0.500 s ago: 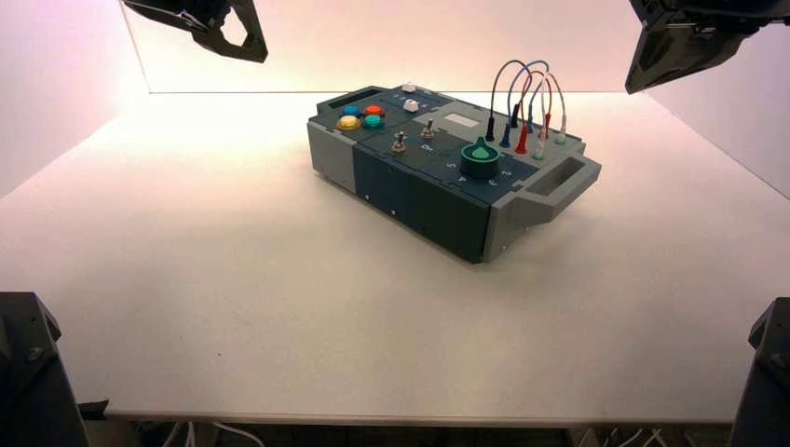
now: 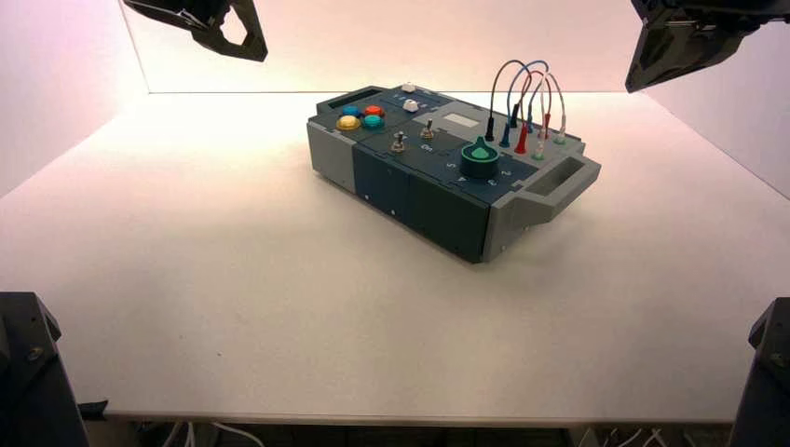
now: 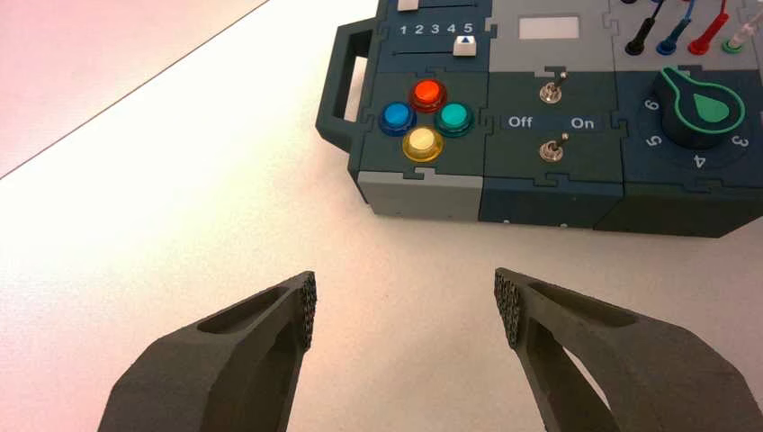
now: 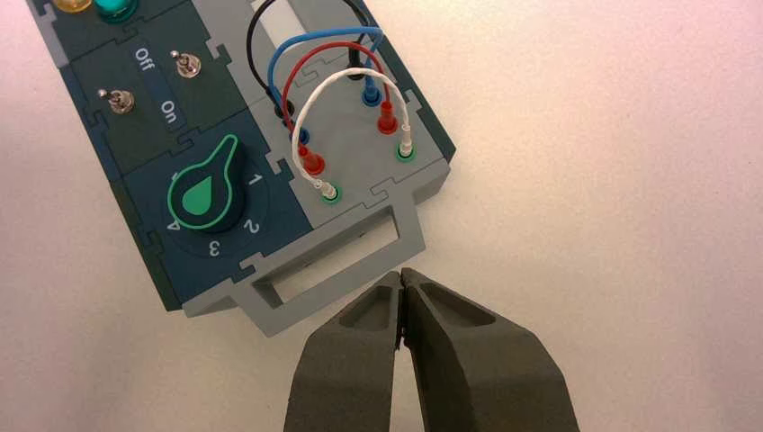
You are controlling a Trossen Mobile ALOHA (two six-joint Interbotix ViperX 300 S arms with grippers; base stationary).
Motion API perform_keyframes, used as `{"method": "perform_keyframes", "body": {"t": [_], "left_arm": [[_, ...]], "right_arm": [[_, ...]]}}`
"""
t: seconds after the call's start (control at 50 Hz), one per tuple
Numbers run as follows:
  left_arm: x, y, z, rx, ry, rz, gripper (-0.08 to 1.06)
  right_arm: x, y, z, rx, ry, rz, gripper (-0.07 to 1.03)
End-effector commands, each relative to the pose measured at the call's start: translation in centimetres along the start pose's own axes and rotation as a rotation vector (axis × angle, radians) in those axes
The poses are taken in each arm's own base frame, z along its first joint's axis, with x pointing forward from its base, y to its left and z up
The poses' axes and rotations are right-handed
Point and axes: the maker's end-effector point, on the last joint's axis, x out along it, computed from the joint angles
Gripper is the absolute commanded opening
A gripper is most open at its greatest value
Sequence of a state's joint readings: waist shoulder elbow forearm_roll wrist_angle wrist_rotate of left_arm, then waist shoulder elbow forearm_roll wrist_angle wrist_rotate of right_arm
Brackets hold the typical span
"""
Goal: Flip the top switch on with the left gripper.
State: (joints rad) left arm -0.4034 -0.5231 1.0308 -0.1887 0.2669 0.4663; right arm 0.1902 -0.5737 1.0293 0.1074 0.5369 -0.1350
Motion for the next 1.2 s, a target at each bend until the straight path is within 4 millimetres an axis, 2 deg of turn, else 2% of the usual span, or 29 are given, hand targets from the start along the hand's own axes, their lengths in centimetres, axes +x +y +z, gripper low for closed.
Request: {"method": "perform_keyframes", "body": {"t": [0.02, 0.14, 0.24, 0.4, 0.46, 0.58, 0.68, 0.88, 1.0, 1.12, 1.14, 1.2], "left_arm": [[-0.2, 0.2, 0.9, 0.005, -0.01, -0.001, 1.02], [-0.3, 0.1, 1.5, 0.006, 0.018, -0.021, 0.99], [-0.4, 0.0, 2.8, 0.011, 0.094, -0.071, 0.84], [0.1, 0.3, 4.4, 0.018, 0.12, -0.088, 0.77], [0.4, 0.4, 4.7, 0.017, 0.124, -0.092, 0.72], [1.1, 0.5, 5.5, 0.006, 0.137, -0.1, 0.5], [1.4, 0.9, 6.6, 0.007, 0.119, -0.094, 0.42], [1.4, 1.4, 10.0, 0.017, 0.067, -0.089, 0.14], [1.6, 0.8, 11.6, 0.034, 0.072, -0.114, -0.01], [2.2, 0.0, 12.1, 0.055, 0.128, -0.157, -0.03], [3.0, -0.7, 12.2, 0.068, 0.192, -0.196, -0.03], [3.8, -1.2, 12.1, 0.078, 0.248, -0.226, -0.03]], "right_arm": [[-0.4, 0.1, 1.1, 0.002, -0.023, 0.004, -0.02], [-0.3, 0.2, 1.0, 0.007, -0.008, 0.009, -0.02], [-0.4, 0.6, 0.7, 0.033, 0.026, 0.03, -0.02], [-0.1, 0.9, 0.5, 0.054, 0.05, 0.046, -0.02], [0.1, 0.9, 0.4, 0.057, 0.058, 0.047, -0.02], [0.5, 0.9, 0.3, 0.062, 0.076, 0.05, -0.02], [0.9, 1.1, 0.0, 0.087, 0.093, 0.06, -0.02], [1.7, 1.0, 0.0, 0.099, 0.102, 0.06, -0.02], [2.2, 1.0, 0.0, 0.1, 0.105, 0.057, -0.02], [2.8, 0.9, -0.1, 0.104, 0.114, 0.053, -0.02], [3.3, 0.8, -0.1, 0.107, 0.115, 0.049, -0.02], [3.7, 0.7, 0.0, 0.108, 0.115, 0.047, -0.02]]}}
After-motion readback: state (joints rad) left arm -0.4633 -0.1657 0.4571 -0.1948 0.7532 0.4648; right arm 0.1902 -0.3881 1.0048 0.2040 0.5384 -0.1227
